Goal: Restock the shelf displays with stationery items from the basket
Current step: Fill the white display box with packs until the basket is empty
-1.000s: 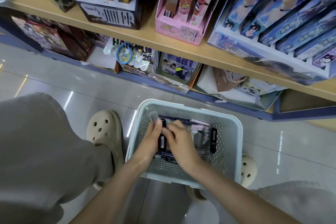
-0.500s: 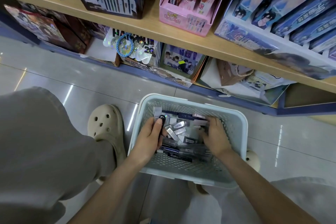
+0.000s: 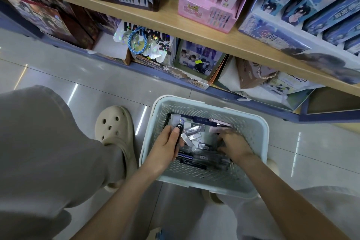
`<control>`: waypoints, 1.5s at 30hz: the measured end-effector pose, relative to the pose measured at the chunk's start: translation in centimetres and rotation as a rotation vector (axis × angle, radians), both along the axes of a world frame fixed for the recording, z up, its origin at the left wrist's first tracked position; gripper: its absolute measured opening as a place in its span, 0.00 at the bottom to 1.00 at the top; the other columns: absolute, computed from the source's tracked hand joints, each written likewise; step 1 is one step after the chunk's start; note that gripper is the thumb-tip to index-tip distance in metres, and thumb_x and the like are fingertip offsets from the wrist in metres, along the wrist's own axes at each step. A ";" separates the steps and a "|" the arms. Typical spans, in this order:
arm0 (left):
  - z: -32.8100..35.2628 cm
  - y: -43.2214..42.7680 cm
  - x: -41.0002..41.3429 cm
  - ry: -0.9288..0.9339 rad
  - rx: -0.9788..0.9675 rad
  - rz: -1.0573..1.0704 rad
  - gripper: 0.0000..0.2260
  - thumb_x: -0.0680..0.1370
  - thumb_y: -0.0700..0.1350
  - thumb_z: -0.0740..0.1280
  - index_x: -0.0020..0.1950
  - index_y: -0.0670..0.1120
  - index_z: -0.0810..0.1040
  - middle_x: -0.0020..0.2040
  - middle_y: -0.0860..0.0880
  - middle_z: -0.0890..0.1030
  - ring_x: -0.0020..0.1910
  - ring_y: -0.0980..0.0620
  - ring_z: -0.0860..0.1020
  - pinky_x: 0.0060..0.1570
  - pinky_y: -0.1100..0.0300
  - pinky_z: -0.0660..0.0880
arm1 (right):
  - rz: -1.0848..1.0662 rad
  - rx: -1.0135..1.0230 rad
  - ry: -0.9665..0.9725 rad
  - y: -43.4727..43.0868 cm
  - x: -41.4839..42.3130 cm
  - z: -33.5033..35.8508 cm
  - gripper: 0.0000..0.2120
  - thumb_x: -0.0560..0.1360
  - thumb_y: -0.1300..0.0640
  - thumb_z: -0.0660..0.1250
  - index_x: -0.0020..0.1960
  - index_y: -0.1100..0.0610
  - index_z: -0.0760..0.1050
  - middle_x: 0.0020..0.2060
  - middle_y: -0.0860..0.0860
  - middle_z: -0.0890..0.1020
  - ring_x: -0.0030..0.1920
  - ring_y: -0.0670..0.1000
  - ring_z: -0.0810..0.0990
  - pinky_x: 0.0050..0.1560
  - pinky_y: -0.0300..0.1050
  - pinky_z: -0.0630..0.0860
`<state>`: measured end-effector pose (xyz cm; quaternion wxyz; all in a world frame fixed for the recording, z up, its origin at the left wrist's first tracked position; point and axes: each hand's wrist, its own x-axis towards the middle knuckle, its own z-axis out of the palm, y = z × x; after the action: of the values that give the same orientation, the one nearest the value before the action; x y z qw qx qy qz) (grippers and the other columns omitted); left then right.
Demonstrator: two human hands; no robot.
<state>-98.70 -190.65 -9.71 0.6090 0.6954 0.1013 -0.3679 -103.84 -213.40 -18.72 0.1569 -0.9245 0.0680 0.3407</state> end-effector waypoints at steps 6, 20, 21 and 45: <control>0.1 0.0 -0.1 0.094 0.014 0.035 0.09 0.81 0.44 0.60 0.42 0.44 0.66 0.27 0.52 0.68 0.21 0.57 0.62 0.23 0.66 0.60 | -0.052 0.088 -0.063 0.1 0.3 2.4 0.16 0.73 0.57 0.71 0.60 0.55 0.77 0.57 0.52 0.77 0.56 0.53 0.78 0.58 0.43 0.72; 4.4 -1.4 -0.8 0.324 -0.338 0.324 0.11 0.79 0.47 0.62 0.54 0.42 0.77 0.51 0.41 0.84 0.51 0.47 0.83 0.53 0.57 0.79 | -0.488 0.602 -0.714 6.0 2.3 14.9 0.12 0.68 0.54 0.74 0.49 0.48 0.76 0.46 0.41 0.79 0.48 0.37 0.77 0.48 0.28 0.71; 5.3 -1.6 -0.6 0.323 -0.377 0.361 0.11 0.78 0.47 0.62 0.55 0.41 0.77 0.50 0.42 0.84 0.50 0.48 0.83 0.53 0.57 0.79 | -0.473 0.588 -0.723 6.3 2.1 15.4 0.13 0.68 0.54 0.74 0.50 0.47 0.74 0.47 0.40 0.78 0.48 0.37 0.77 0.48 0.28 0.72; 25.5 -3.2 2.6 -0.124 -0.473 0.111 0.07 0.80 0.41 0.62 0.51 0.41 0.79 0.42 0.44 0.85 0.39 0.50 0.84 0.41 0.57 0.82 | -0.488 0.713 -0.773 5.1 2.6 36.2 0.06 0.76 0.63 0.66 0.44 0.52 0.75 0.36 0.47 0.79 0.35 0.37 0.76 0.41 0.29 0.71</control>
<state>-96.09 -193.82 15.74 0.7791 0.5482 0.0128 -0.3039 -101.23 -208.27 17.51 0.5459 -0.8295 0.0979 -0.0658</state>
